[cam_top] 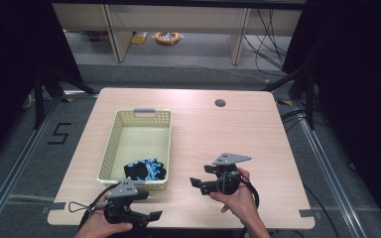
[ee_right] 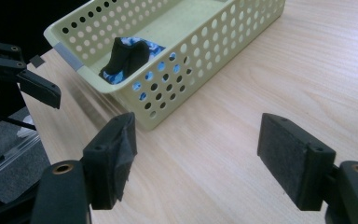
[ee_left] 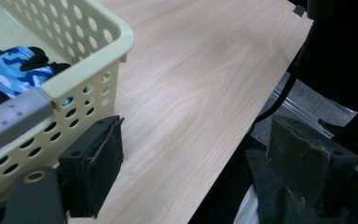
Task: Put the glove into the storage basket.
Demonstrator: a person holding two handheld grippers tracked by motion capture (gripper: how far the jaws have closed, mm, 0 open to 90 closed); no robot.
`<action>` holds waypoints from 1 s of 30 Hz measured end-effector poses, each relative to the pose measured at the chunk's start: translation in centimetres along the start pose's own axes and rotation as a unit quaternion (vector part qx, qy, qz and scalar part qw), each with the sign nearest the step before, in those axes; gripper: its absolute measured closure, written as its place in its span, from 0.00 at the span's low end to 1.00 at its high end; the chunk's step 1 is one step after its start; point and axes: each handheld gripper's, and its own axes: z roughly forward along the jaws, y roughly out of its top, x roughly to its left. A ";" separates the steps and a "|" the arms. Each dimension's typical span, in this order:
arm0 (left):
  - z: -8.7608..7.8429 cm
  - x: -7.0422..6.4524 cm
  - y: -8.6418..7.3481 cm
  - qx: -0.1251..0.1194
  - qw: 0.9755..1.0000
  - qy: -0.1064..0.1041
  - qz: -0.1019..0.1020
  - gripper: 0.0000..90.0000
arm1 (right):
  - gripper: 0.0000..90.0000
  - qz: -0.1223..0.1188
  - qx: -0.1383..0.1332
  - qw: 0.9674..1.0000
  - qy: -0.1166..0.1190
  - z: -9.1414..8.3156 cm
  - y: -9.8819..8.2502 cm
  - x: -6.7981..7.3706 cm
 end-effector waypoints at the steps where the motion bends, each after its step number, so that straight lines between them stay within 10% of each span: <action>1: 0.0 -0.1 -0.1 0.001 1.000 0.003 -0.003 0.20 | 0.31 -0.011 -0.003 1.000 -0.001 -0.1 -0.2 -0.1; 30: 0.6 0.9 -3.6 0.017 1.000 0.020 0.013 0.18 | 0.22 0.001 0.027 1.000 0.005 -0.2 -4.1 0.4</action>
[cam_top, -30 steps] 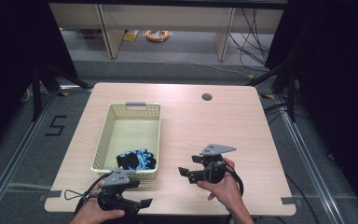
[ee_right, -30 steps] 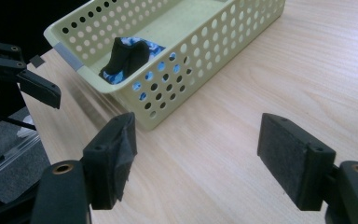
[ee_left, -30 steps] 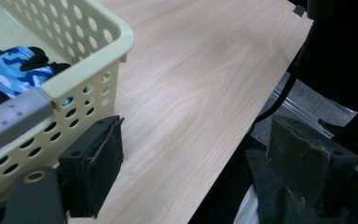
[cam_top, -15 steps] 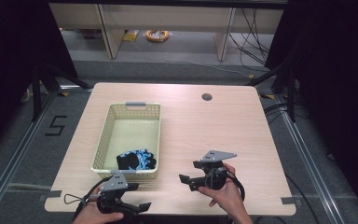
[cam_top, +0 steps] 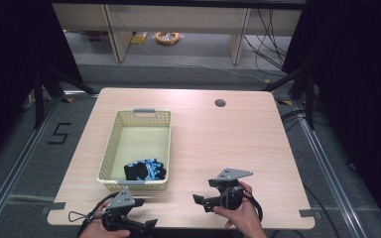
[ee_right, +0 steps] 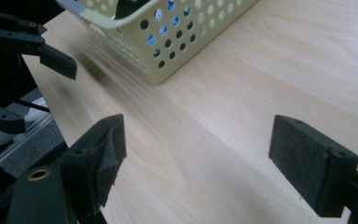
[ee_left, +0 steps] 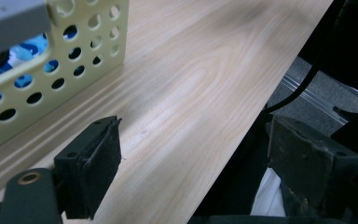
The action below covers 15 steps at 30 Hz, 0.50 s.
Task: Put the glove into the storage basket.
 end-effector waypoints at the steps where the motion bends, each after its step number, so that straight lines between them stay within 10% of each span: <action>1: 0.0 -0.1 -0.1 0.002 1.000 0.000 -0.008 0.18 | 0.22 -0.003 0.002 1.000 -0.002 0.0 -0.4 0.0; 15: -0.2 -0.5 -0.8 0.003 1.000 0.012 0.009 0.18 | 0.19 0.002 0.022 1.000 -0.002 -0.3 -3.0 1.2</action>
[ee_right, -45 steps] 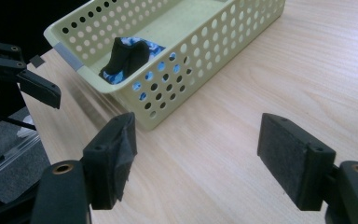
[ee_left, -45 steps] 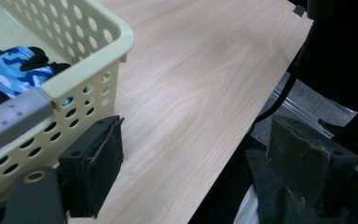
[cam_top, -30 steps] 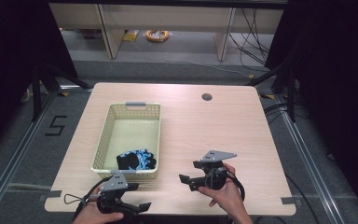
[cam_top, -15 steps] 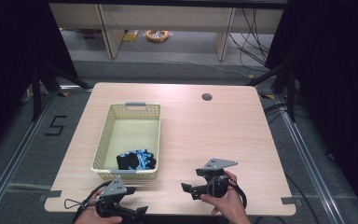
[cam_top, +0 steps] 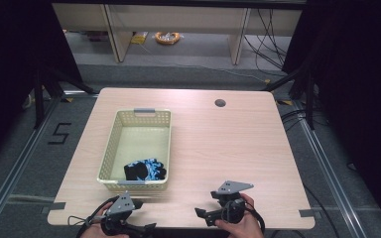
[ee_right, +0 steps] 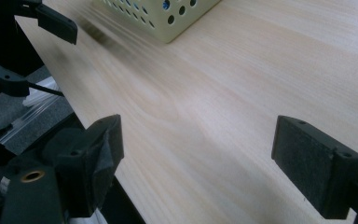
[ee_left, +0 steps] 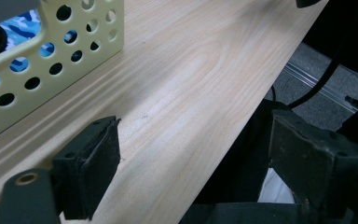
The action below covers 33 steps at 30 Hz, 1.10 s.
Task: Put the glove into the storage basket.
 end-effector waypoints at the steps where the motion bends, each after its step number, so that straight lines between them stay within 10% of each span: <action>1: 0.0 0.0 0.0 0.000 1.000 0.000 0.000 0.18 | 0.19 0.000 0.000 1.000 0.000 0.0 0.0 0.0; 33: 0.0 0.4 -0.2 0.009 1.000 0.010 0.017 0.18 | 0.18 -0.033 0.019 0.999 -0.033 -0.6 -2.1 0.6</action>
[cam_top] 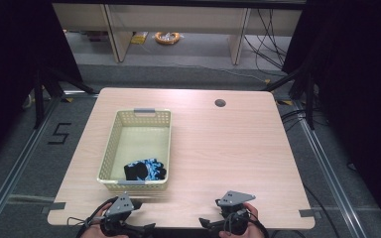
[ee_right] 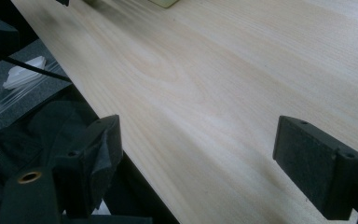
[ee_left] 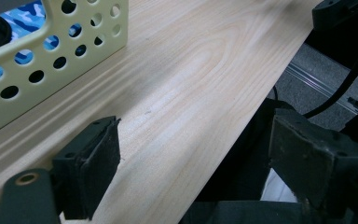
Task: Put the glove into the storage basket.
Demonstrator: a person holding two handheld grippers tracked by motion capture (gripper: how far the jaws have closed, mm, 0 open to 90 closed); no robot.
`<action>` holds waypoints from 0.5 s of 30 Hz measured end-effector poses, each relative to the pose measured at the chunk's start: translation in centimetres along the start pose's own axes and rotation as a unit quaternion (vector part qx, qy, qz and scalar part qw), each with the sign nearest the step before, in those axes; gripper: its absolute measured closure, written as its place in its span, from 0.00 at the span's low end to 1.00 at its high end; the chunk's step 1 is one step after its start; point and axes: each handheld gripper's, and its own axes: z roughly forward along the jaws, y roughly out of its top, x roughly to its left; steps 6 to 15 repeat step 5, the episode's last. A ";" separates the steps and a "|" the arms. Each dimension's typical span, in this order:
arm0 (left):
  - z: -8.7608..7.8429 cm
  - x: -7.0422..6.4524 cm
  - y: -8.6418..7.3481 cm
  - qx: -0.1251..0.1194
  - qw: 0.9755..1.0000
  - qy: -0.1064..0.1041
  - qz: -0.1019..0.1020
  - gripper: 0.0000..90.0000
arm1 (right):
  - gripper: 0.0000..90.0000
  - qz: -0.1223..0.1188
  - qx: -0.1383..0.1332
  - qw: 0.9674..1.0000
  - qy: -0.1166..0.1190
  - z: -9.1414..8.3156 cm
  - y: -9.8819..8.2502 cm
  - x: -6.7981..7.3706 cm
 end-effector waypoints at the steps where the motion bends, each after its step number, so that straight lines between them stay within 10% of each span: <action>1: -0.1 0.0 0.0 0.002 1.000 -0.001 0.002 0.18 | 0.18 0.000 0.000 1.000 0.000 0.0 0.0 0.0; 15: 0.2 -0.2 -0.1 -0.011 1.000 -0.005 -0.023 0.18 | 0.18 0.004 0.000 1.000 -0.002 -0.1 0.0 0.0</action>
